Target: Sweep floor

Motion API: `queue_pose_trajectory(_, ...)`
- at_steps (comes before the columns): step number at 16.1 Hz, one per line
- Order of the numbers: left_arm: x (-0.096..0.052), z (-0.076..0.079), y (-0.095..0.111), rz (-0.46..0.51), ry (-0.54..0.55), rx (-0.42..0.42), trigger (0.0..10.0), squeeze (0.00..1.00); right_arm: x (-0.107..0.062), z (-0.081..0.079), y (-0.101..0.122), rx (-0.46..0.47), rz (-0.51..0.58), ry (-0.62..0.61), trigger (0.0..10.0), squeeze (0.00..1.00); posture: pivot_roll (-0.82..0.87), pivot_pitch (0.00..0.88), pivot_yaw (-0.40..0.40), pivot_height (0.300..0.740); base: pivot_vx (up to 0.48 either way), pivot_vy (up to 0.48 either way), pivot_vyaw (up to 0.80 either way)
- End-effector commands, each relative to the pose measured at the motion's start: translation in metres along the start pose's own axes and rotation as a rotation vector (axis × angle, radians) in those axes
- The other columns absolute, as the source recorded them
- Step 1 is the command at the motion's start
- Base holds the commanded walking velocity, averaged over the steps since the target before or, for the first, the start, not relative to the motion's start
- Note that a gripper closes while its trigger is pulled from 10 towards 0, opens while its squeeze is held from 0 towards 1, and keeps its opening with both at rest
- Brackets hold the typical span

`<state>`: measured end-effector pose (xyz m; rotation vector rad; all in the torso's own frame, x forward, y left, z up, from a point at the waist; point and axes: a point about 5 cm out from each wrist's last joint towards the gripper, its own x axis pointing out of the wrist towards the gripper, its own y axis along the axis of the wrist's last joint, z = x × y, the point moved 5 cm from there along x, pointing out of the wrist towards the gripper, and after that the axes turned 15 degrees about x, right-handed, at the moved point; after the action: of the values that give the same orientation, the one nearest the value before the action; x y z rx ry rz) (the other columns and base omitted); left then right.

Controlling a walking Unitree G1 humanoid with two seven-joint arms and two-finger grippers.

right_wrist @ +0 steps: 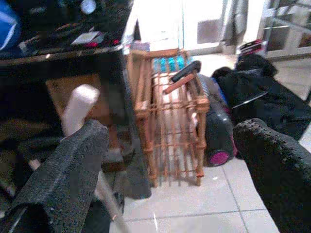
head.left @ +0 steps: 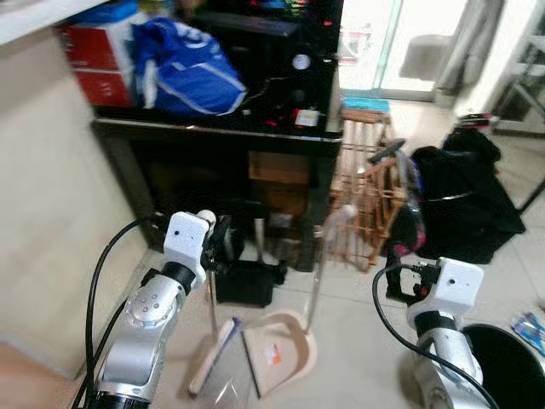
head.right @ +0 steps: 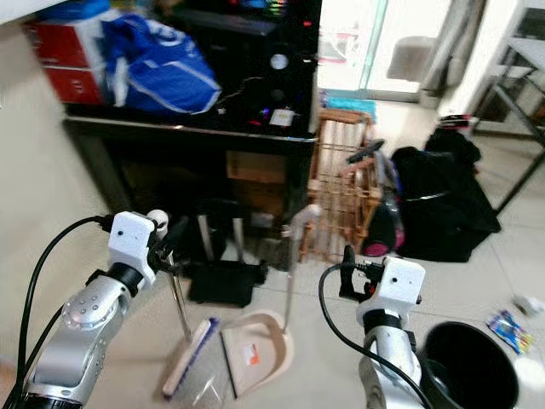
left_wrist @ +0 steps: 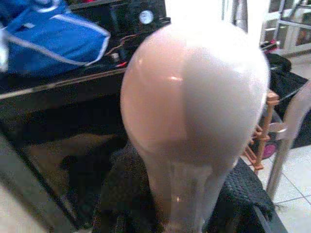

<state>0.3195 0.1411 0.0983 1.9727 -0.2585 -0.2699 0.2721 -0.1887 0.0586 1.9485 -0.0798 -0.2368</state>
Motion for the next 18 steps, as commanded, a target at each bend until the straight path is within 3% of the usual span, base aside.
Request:
queue_pose_trajectory(1,-0.002,-0.011,0.01,0.037,0.024,0.039,10.0,0.0,0.003,-0.011,-0.004,0.024,-0.016,0.042,10.0,0.0,-0.04,0.028,0.012,0.74,0.0,0.0,0.0)
queue_pose_trajectory(4,-0.003,-0.012,0.011,0.027,0.041,0.045,10.0,0.0,0.006,-0.019,-0.011,0.11,-0.057,0.096,10.0,0.0,-0.04,0.042,0.009,0.74,0.0,0.0,0.0)
queue_pose_trajectory(11,-0.004,-0.013,0.015,0.016,0.057,0.083,10.0,0.0,0.017,-0.02,-0.002,0.086,-0.017,0.102,10.0,0.0,-0.03,0.058,0.001,0.74,0.0,-0.069,0.0)
queue_pose_trajectory(13,-0.003,-0.012,0.015,0.01,0.058,0.079,10.0,0.0,0.018,-0.021,0.002,0.1,0.005,0.108,10.0,0.0,-0.03,0.069,0.0,0.74,0.0,-0.48,0.0)
queue_pose_trajectory(14,-0.002,-0.013,0.016,0.008,0.067,0.017,10.0,0.0,0.019,-0.022,0.002,0.11,0.0,0.115,10.0,0.0,-0.02,0.08,0.0,0.74,0.0,0.0,0.0)
queue_pose_trajectory(18,-0.011,-0.014,0.012,-0.008,0.064,0.038,10.0,0.0,0.023,-0.03,-0.006,0.116,-0.036,0.155,10.0,0.0,-0.02,0.112,-0.004,0.74,0.0,0.0,0.0)
